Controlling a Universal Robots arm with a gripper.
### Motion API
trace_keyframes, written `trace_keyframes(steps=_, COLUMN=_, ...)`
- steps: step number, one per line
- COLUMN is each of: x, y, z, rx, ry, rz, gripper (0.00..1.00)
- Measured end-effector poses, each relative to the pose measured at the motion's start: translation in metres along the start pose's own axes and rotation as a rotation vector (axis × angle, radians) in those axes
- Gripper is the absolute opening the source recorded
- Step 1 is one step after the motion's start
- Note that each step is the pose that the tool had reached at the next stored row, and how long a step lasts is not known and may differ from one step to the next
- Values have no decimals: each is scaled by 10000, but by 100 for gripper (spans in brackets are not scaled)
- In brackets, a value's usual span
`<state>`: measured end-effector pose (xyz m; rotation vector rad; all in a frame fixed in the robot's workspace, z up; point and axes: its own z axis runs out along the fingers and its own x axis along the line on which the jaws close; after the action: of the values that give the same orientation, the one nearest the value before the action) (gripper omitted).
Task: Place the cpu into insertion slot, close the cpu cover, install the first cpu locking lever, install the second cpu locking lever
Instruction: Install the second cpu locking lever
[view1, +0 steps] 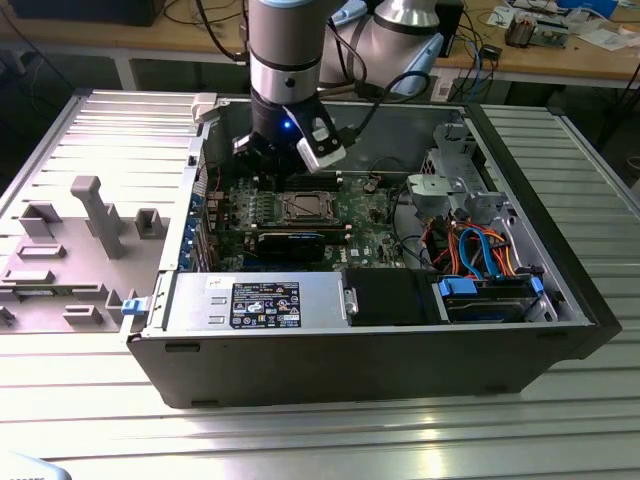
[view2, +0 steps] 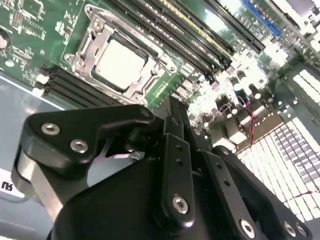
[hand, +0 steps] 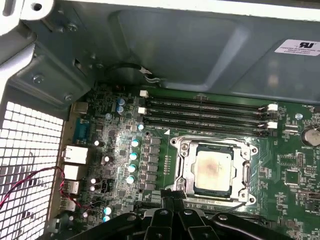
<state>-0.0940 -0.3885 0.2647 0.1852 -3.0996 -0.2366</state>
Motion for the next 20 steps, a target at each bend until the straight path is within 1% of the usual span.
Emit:
trace_keyframes(steps=2, x=1, y=0, z=-5, rx=4, ry=3, rz=0, gripper=11)
trace_keyframes(steps=3, x=0, y=0, z=-5, rx=17, ry=5, rz=1, gripper=11)
trace_keyframes(steps=4, x=-13, y=-1, z=-7, rx=80, ry=15, rz=1, gripper=11)
trace_keyframes(steps=5, x=-50, y=-6, z=-7, rx=132, ry=24, rz=6, gripper=11)
trace_keyframes(steps=6, x=-110, y=-13, z=-7, rx=191, ry=43, rz=11, gripper=11)
trace_keyframes(steps=7, x=-156, y=-18, z=-7, rx=226, ry=58, rz=12, gripper=11)
trace_keyframes(steps=10, x=-262, y=-31, z=-8, rx=300, ry=101, rz=21, gripper=11)
trace_keyframes(steps=12, x=-352, y=-42, z=-7, rx=351, ry=134, rz=27, gripper=11)
trace_keyframes(steps=13, x=-407, y=-51, z=-4, rx=361, ry=161, rz=30, gripper=11)
trace_keyframes(steps=14, x=-421, y=-63, z=-1, rx=362, ry=176, rz=31, gripper=11)
trace_keyframes(steps=15, x=-420, y=-78, z=2, rx=360, ry=178, rz=33, gripper=11)
trace_keyframes(steps=17, x=-412, y=-147, z=2, rx=360, ry=179, rz=33, gripper=11)
trace_keyframes(steps=18, x=-405, y=-167, z=6, rx=360, ry=178, rz=33, gripper=11)
trace_keyframes(steps=20, x=-379, y=-195, z=38, rx=360, ry=178, rz=33, gripper=11)
